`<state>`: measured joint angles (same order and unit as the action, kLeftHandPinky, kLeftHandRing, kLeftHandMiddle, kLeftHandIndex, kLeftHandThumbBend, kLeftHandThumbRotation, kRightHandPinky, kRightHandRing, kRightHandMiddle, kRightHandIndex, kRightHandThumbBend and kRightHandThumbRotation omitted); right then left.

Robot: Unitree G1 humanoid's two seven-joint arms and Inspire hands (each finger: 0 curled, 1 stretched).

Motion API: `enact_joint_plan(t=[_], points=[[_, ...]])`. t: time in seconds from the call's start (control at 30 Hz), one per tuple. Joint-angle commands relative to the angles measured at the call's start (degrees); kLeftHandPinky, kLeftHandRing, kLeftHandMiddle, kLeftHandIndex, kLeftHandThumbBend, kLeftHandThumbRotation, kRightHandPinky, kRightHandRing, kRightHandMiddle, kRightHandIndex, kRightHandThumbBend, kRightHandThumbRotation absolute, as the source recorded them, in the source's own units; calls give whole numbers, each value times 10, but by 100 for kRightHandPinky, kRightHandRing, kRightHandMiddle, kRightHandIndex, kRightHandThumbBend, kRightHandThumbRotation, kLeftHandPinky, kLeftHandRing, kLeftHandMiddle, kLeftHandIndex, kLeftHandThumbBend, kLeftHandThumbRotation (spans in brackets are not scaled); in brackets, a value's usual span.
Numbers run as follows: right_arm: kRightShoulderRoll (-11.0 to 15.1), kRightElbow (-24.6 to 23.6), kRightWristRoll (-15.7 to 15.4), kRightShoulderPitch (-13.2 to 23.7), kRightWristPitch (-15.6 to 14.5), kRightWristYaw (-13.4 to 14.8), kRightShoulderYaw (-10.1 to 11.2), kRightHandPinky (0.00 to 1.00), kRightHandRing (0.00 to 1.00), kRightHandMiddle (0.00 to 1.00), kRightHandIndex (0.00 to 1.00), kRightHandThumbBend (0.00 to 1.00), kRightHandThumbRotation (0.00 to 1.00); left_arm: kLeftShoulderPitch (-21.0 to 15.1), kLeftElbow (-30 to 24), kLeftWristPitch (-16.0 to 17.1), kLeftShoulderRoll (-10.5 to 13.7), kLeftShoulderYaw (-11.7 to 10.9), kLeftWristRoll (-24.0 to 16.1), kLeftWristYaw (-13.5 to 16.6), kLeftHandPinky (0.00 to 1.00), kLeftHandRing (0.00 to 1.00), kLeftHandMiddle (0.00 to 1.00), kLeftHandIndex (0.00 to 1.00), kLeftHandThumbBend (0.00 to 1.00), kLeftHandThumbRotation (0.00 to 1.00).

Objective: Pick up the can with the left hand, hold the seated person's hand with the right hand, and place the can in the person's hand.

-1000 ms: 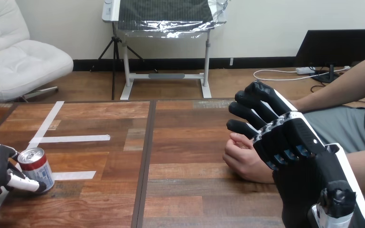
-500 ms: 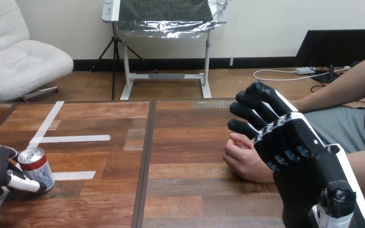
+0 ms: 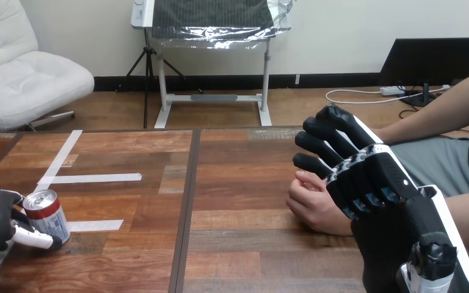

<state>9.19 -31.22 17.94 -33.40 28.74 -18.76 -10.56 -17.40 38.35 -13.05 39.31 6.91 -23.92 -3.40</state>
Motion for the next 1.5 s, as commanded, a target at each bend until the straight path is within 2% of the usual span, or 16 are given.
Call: enact_joint_plan(t=[0.0, 0.3, 0.7, 1.47], points=[[-3, -30, -1, 15, 10, 2, 3, 84, 87, 88, 88, 96, 86, -39, -8, -1, -1, -2, -3, 0, 53, 63, 68, 69, 81, 10], [-2, -32, 5, 13, 5, 2, 1, 85, 88, 88, 88, 96, 86, -40, -3, 8, -1, -3, 2, -1, 56, 64, 69, 70, 81, 11], [-4, -30, -2, 14, 10, 4, 2, 85, 87, 88, 87, 96, 86, -42, -12, -9, -1, -1, 0, -8, 59, 67, 72, 72, 83, 15], [-3, -28, 2, 15, 11, 1, 1, 85, 88, 88, 88, 97, 87, -38, -2, 15, 0, -7, 9, 0, 61, 68, 73, 74, 84, 17]])
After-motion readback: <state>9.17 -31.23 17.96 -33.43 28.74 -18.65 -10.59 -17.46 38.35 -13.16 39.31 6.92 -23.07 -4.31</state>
